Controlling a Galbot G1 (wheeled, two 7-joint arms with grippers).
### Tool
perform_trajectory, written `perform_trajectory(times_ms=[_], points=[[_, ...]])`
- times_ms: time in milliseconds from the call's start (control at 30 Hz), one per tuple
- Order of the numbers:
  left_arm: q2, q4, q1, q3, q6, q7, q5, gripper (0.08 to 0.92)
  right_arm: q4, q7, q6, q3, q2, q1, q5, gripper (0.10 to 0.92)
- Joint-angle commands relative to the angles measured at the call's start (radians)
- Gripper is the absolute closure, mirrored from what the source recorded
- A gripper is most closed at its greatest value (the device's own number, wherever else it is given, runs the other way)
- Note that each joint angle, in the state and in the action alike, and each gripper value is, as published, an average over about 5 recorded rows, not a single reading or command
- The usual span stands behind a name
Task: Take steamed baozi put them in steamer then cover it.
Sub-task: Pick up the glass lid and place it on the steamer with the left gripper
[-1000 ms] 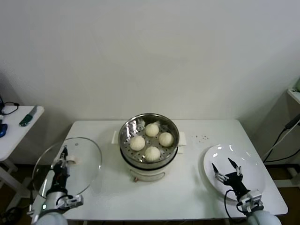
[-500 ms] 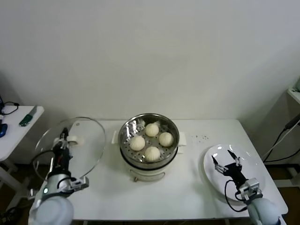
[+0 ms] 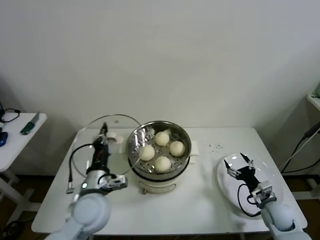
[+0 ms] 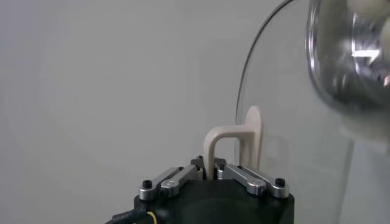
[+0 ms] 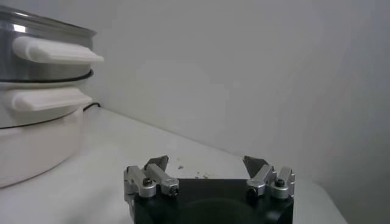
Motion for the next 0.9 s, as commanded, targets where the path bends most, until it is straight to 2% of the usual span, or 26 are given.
perform_trajectory(times_ms=[33,133,367,633,900], points=[[-0.224,0.126,-0.226,0.236,0.048,0.172,0.201,0.843,-0.014,0.001,-0.004,-0.011,-0.014,0.025,-0.006,0.203],[-0.291,0.162,-0.247,0.247,0.048,0.202,0.241,0.843,-0.014,-0.001,-0.004,-0.004,-0.018,0.02,-0.011,0.203],[-0.357,0.253,-0.278,0.287,0.048,0.23,0.285,0.843,-0.016,-0.003,-0.002,0.012,-0.017,0.011,-0.024,0.203],[-0.406,0.331,-0.276,0.296,0.048,0.232,0.297,0.843,-0.013,-0.005,0.0,0.025,-0.016,0.001,-0.028,0.203],[-0.407,0.389,-0.291,0.305,0.048,0.232,0.3,0.843,-0.012,-0.013,0.004,0.035,-0.007,-0.008,-0.031,0.203]])
